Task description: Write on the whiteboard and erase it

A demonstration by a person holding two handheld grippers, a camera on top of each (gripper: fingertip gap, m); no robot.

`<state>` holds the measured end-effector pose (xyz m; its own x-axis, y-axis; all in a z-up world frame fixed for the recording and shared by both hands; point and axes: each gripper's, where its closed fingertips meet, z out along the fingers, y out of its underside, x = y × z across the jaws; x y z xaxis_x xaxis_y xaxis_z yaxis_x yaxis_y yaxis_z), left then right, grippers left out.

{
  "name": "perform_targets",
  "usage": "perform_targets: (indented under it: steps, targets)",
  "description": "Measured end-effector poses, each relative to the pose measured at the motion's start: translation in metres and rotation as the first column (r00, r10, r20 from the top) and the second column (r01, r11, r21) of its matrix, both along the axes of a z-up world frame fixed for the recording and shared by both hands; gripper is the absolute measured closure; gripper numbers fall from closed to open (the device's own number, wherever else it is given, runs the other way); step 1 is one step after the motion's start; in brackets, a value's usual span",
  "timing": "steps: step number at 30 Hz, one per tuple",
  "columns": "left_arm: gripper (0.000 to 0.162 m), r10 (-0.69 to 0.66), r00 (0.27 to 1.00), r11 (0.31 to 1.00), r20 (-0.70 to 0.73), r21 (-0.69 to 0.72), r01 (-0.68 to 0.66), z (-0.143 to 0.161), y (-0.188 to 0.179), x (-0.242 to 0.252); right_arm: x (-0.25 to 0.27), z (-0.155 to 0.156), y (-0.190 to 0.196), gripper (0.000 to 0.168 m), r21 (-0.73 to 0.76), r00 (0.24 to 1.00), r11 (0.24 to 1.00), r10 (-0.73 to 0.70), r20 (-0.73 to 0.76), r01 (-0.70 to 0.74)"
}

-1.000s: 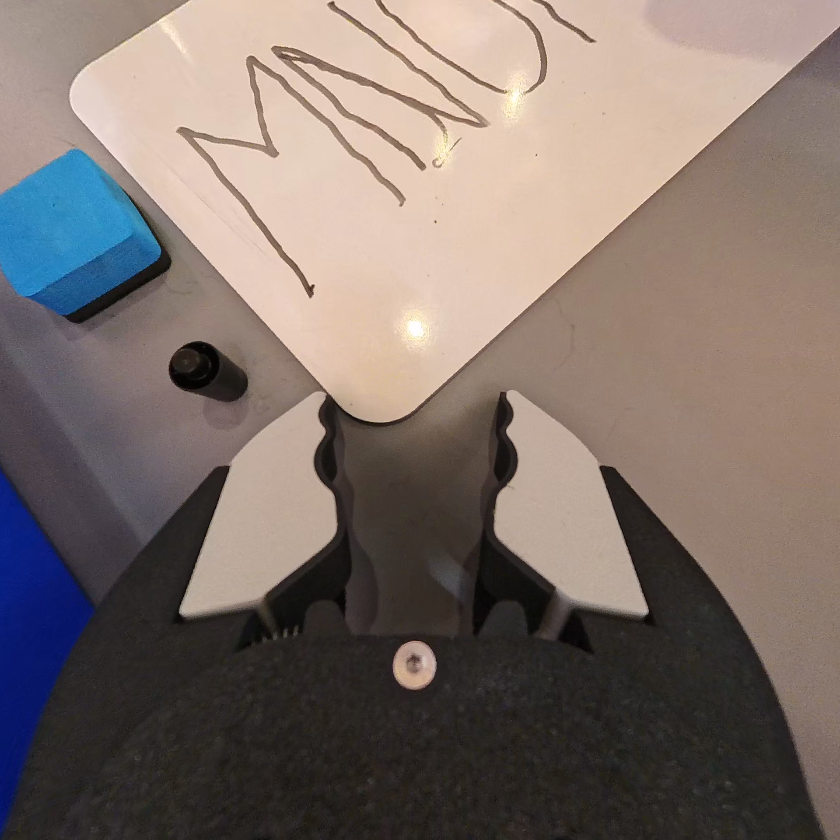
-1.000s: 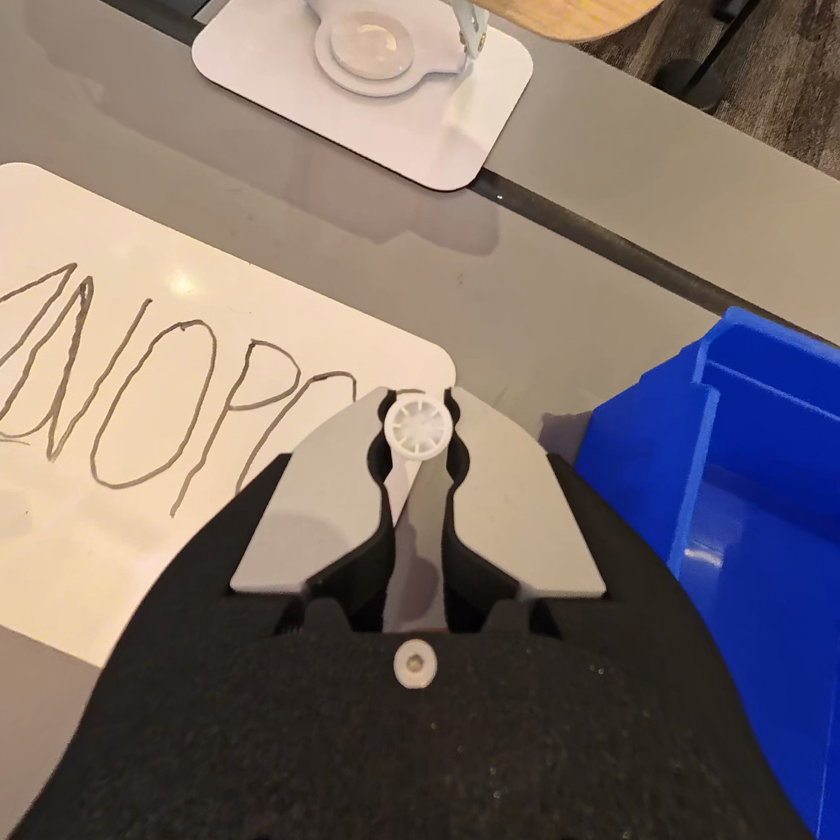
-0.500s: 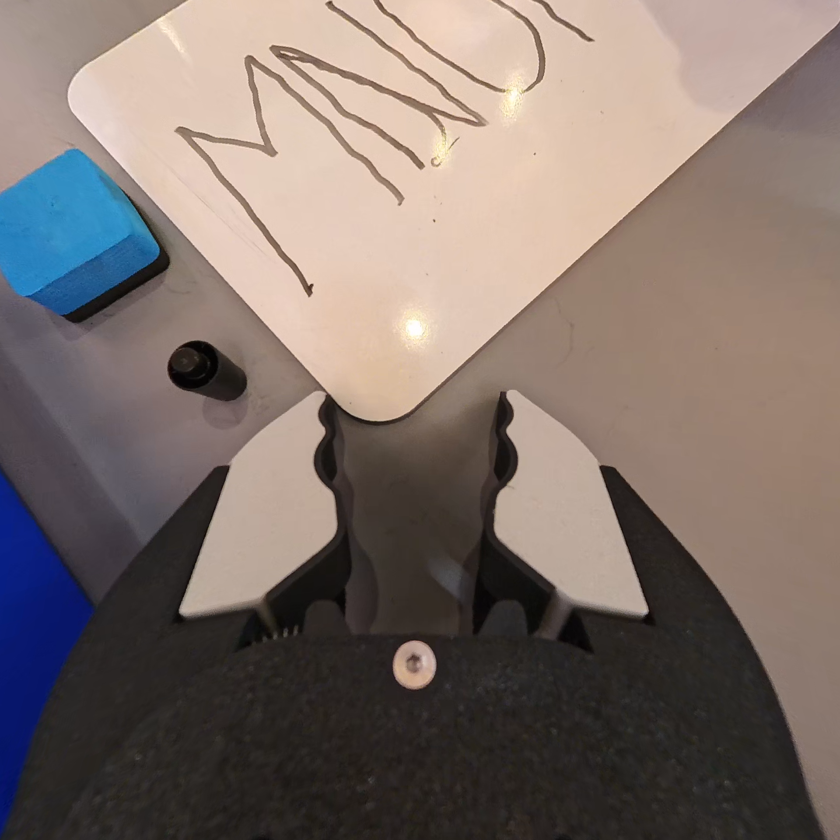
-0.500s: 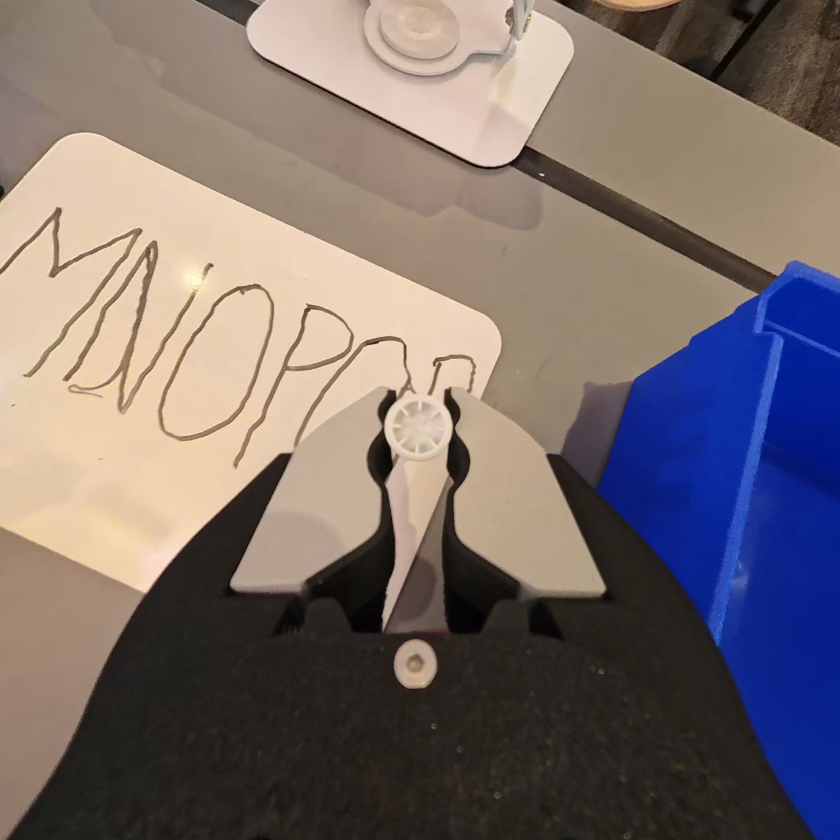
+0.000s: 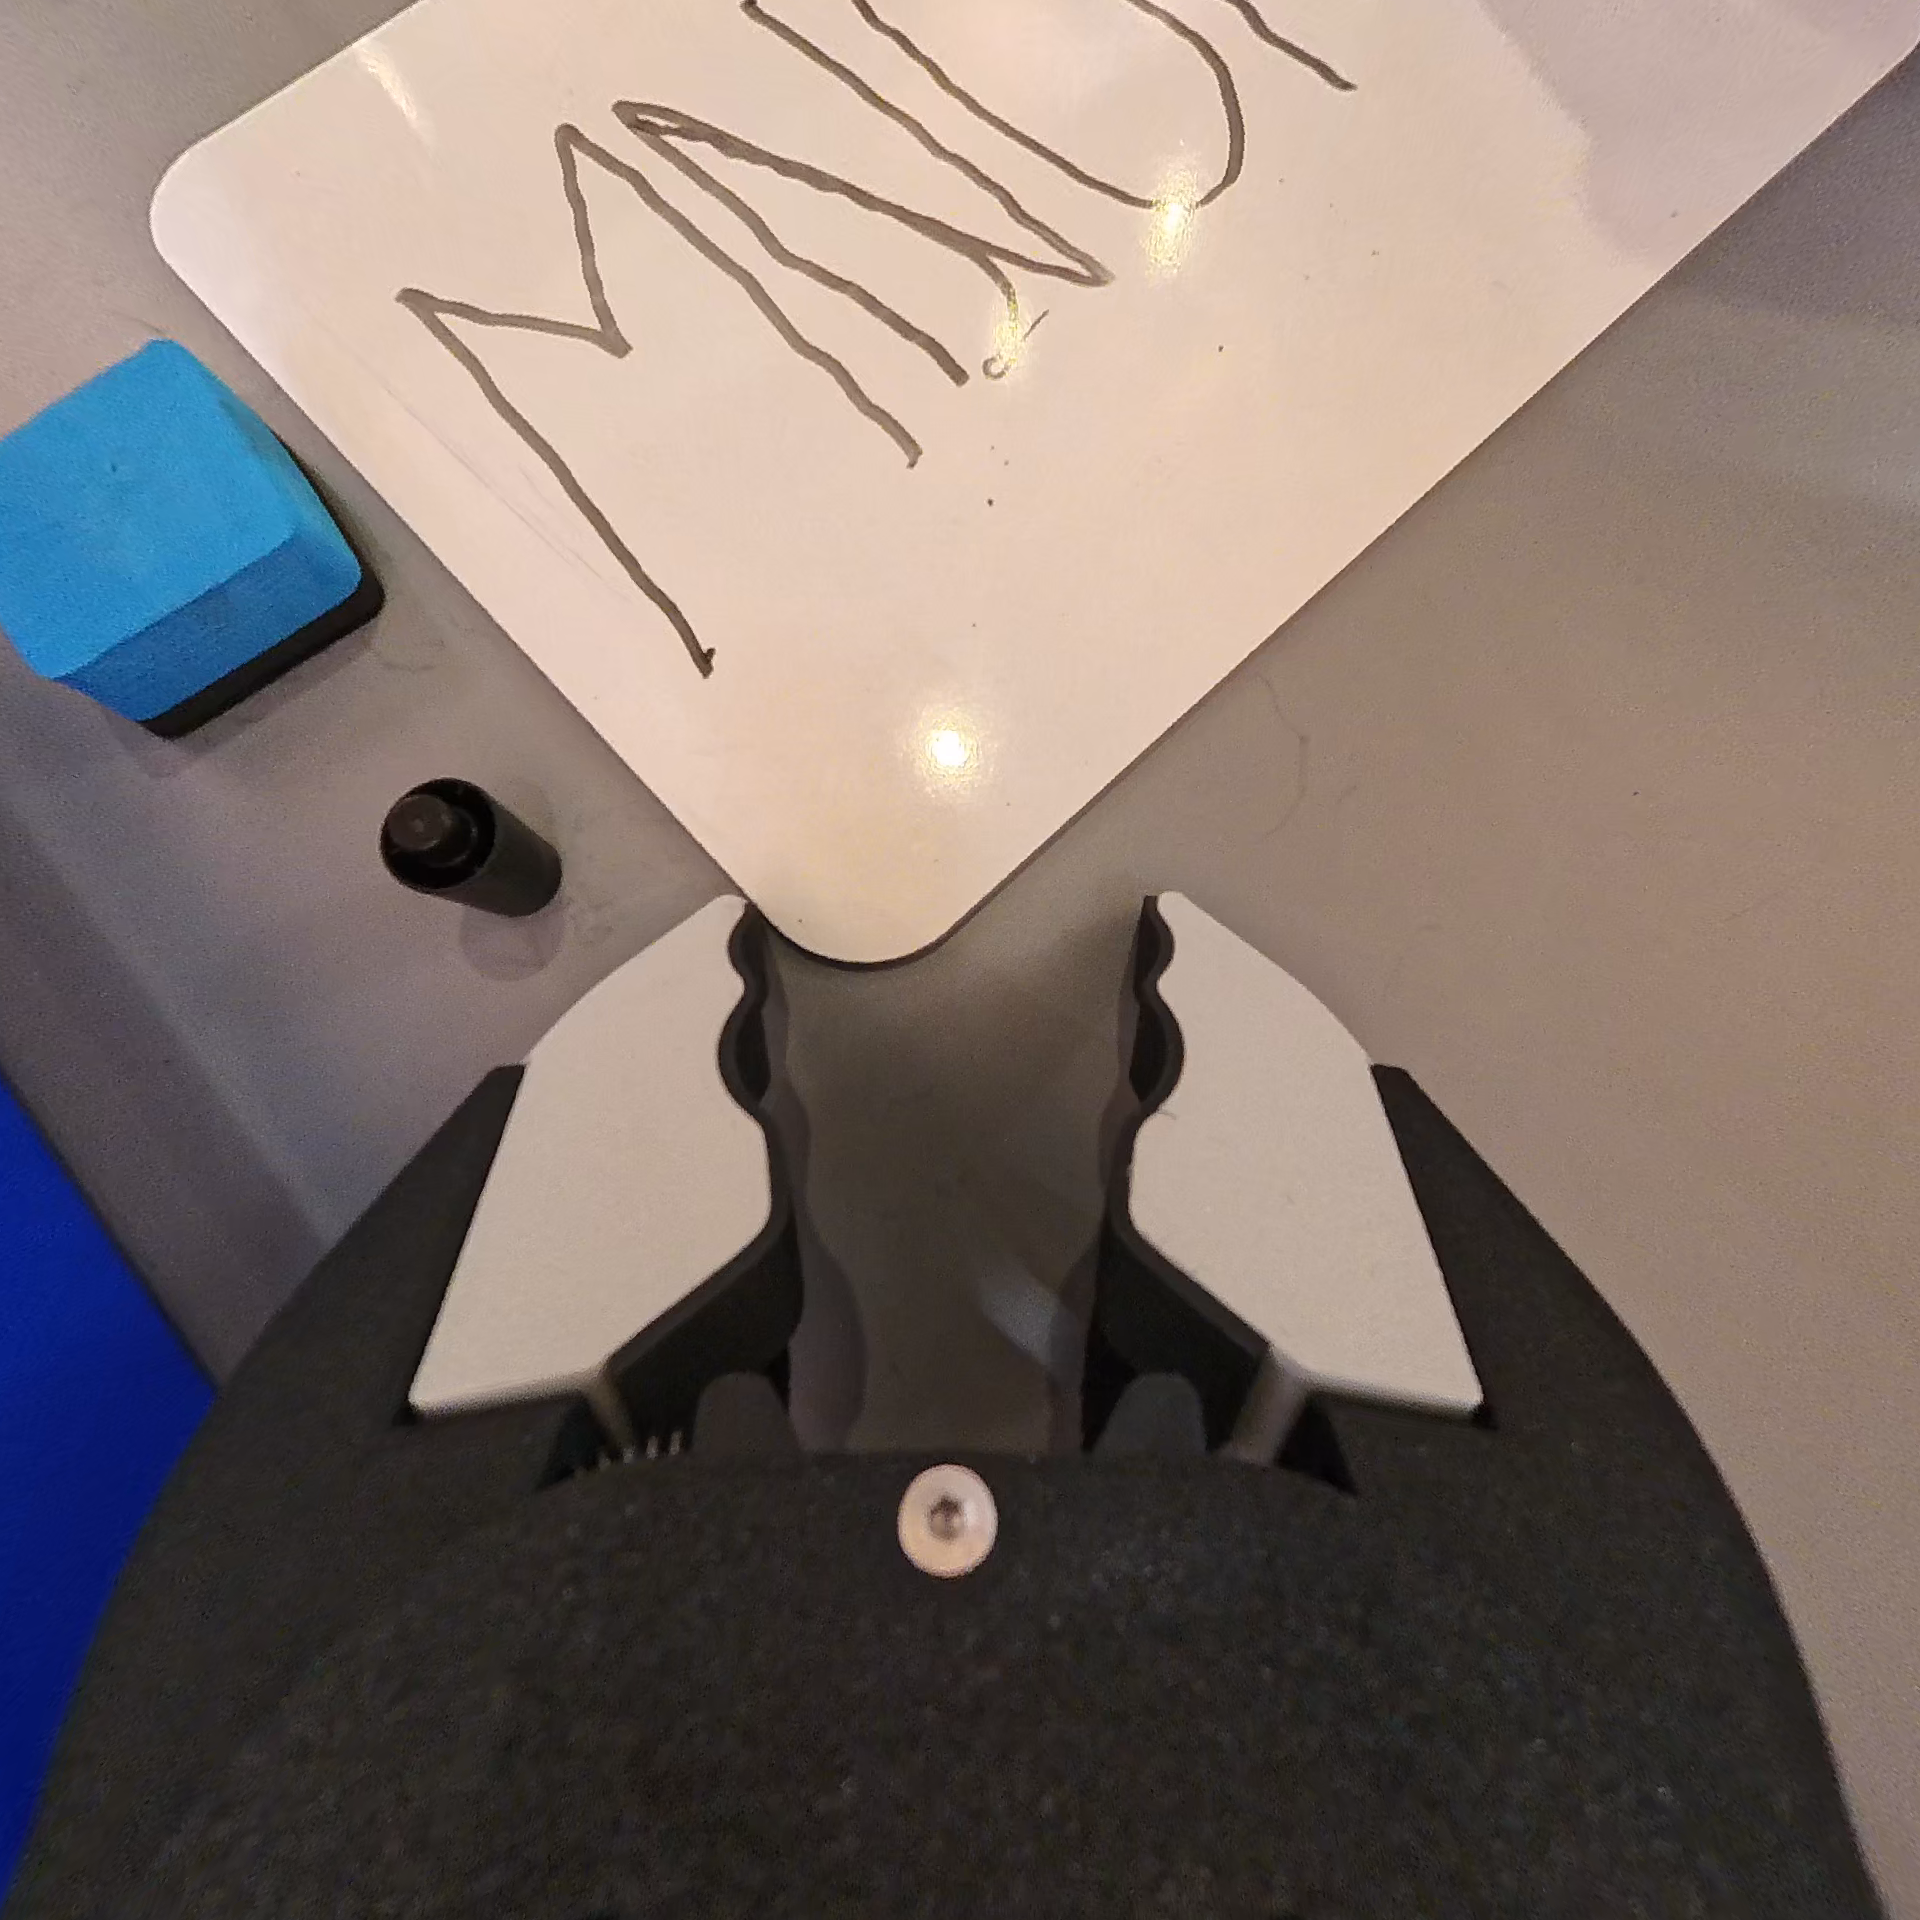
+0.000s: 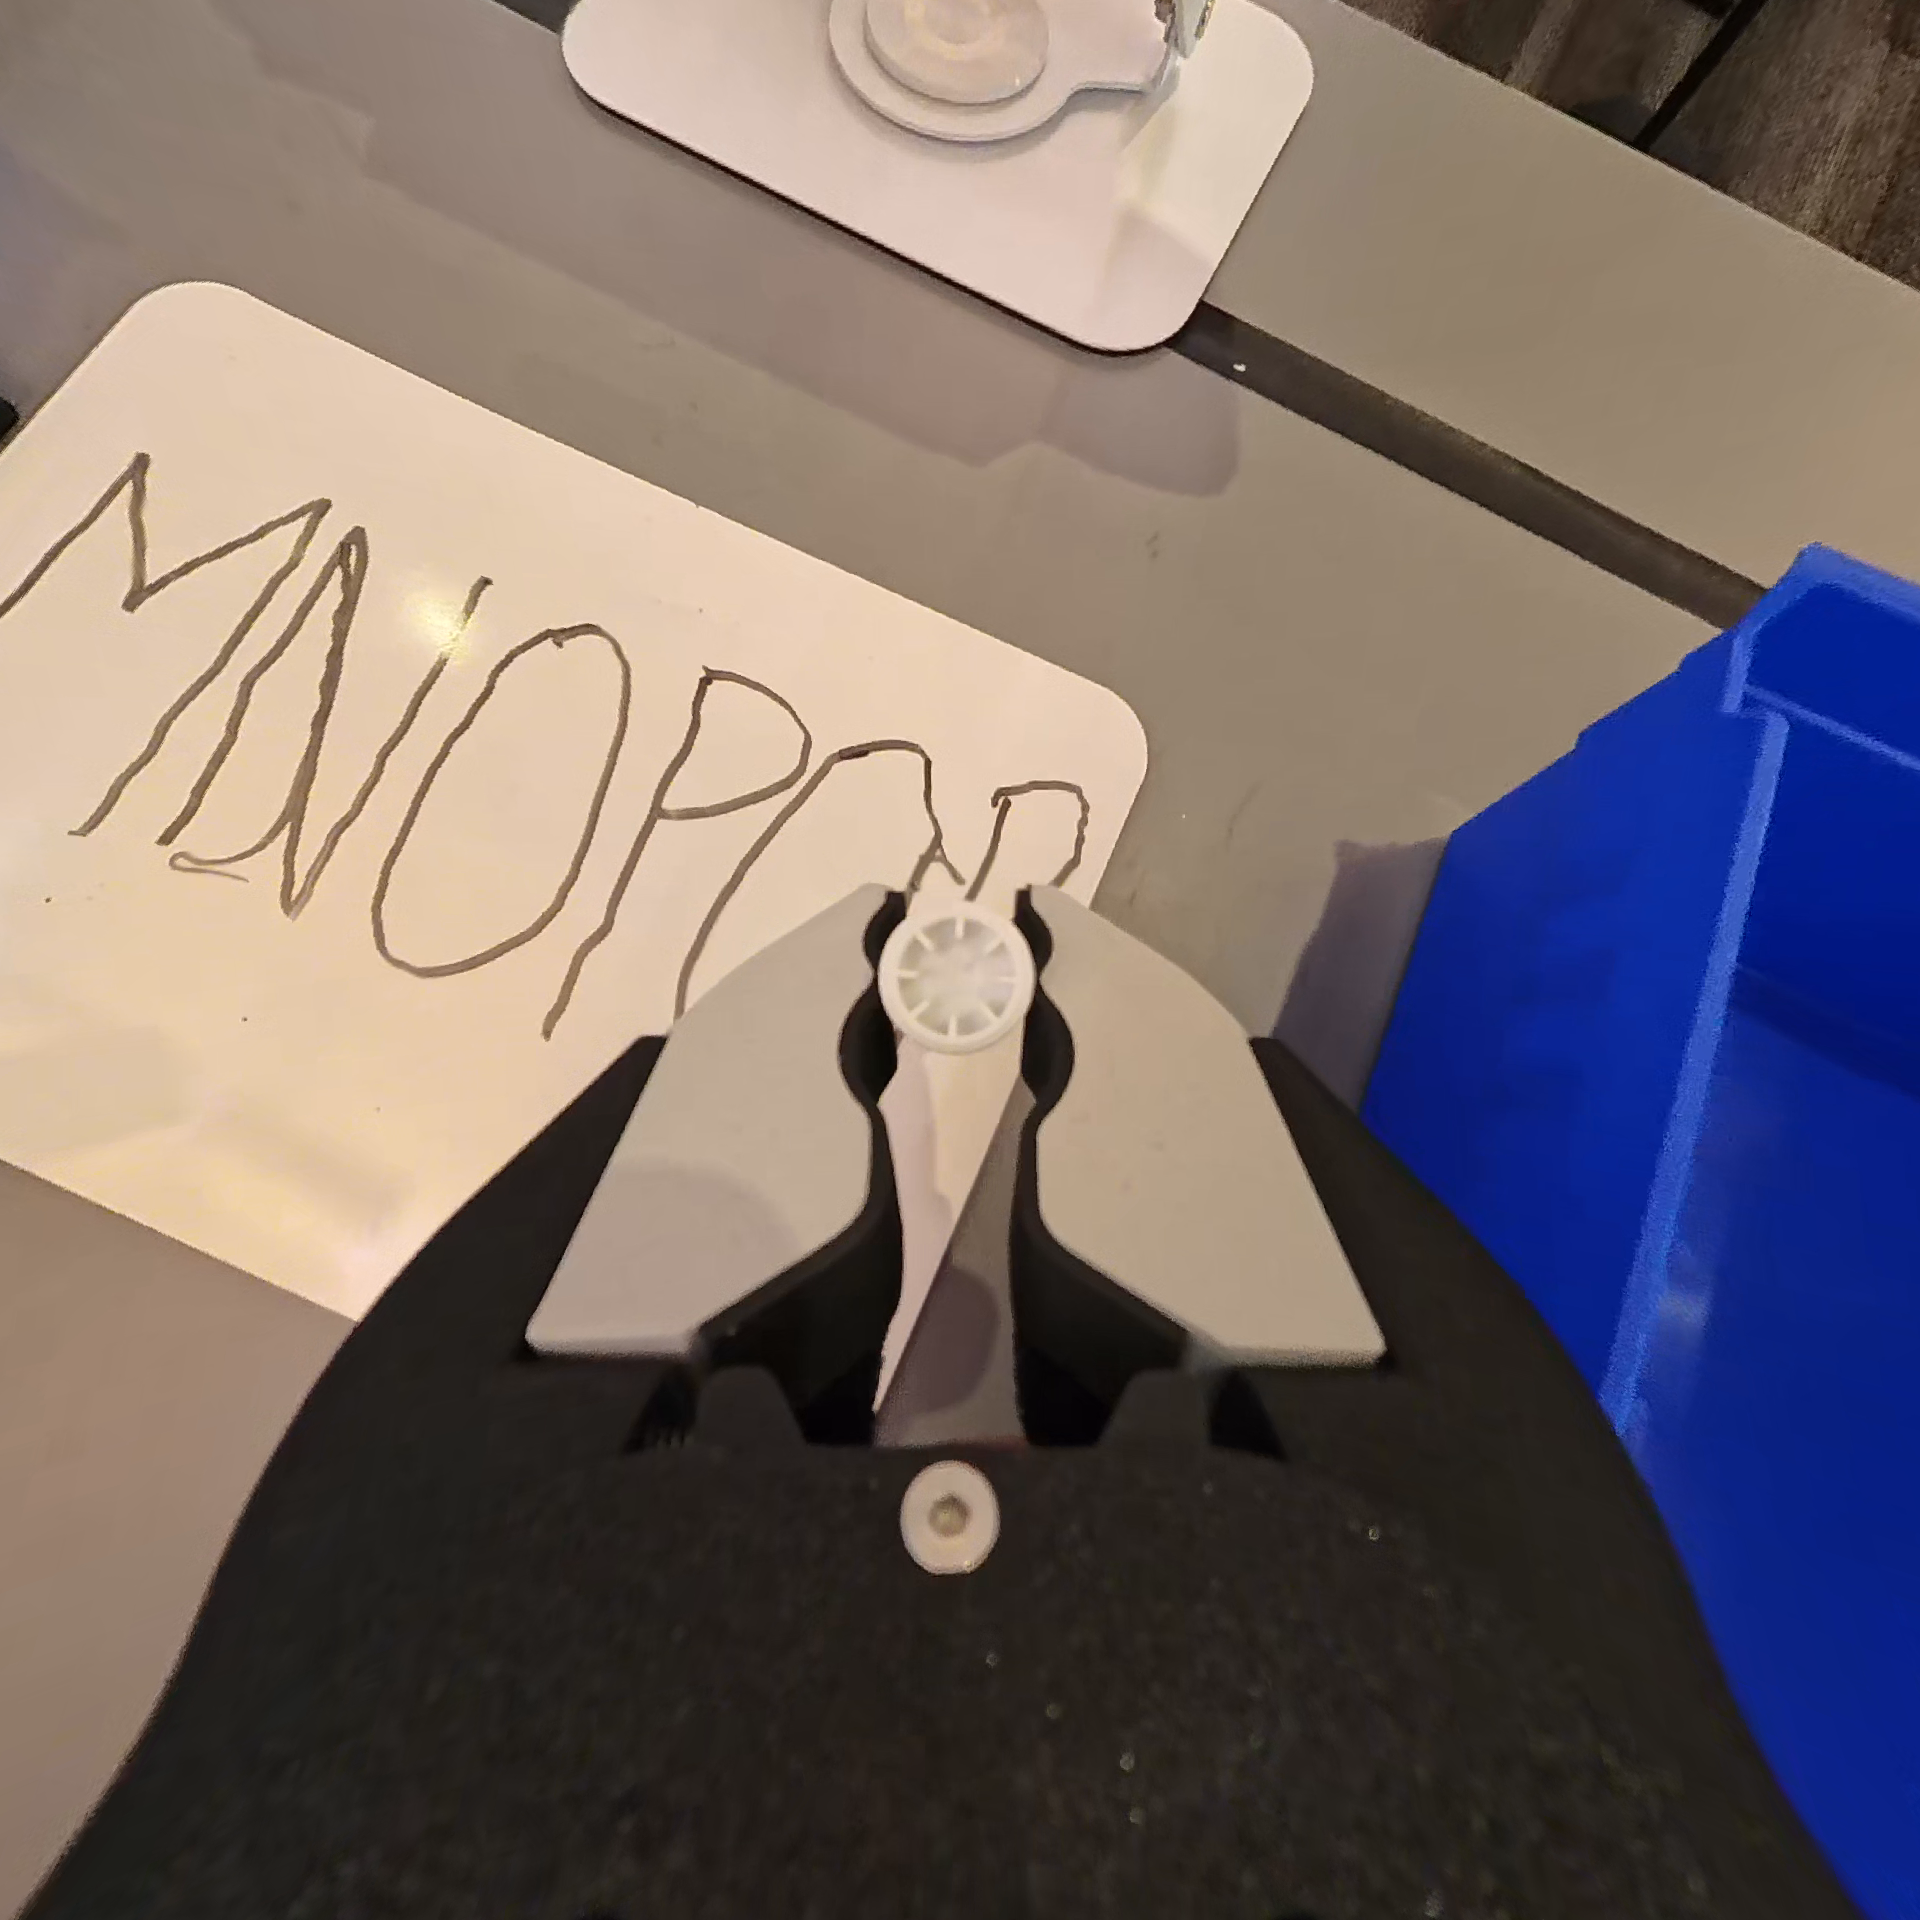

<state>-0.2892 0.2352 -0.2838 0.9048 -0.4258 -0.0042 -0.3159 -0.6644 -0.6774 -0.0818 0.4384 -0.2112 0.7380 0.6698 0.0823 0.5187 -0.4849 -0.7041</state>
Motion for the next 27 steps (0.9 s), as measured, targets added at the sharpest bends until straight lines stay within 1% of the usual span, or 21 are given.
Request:
perform_targets:
  steps: [23,25,27]
  targets:
    - [0.094,-0.002,1.0,1.0,-0.004,-0.007,0.002,0.0,0.002,0.0,0.034,-0.001,-0.043,0.148,-0.007,0.999,0.999,-0.053,0.008,0.053]
    - [0.094,-0.002,1.0,1.0,-0.003,-0.006,0.002,0.0,0.002,0.0,0.034,0.0,-0.043,0.148,-0.003,0.998,0.998,-0.064,-0.001,0.064]
    - [0.094,0.0,1.0,1.0,-0.002,-0.003,0.0,0.0,0.002,0.0,0.029,0.01,-0.045,0.148,0.041,0.998,0.998,-0.046,-0.053,0.048]
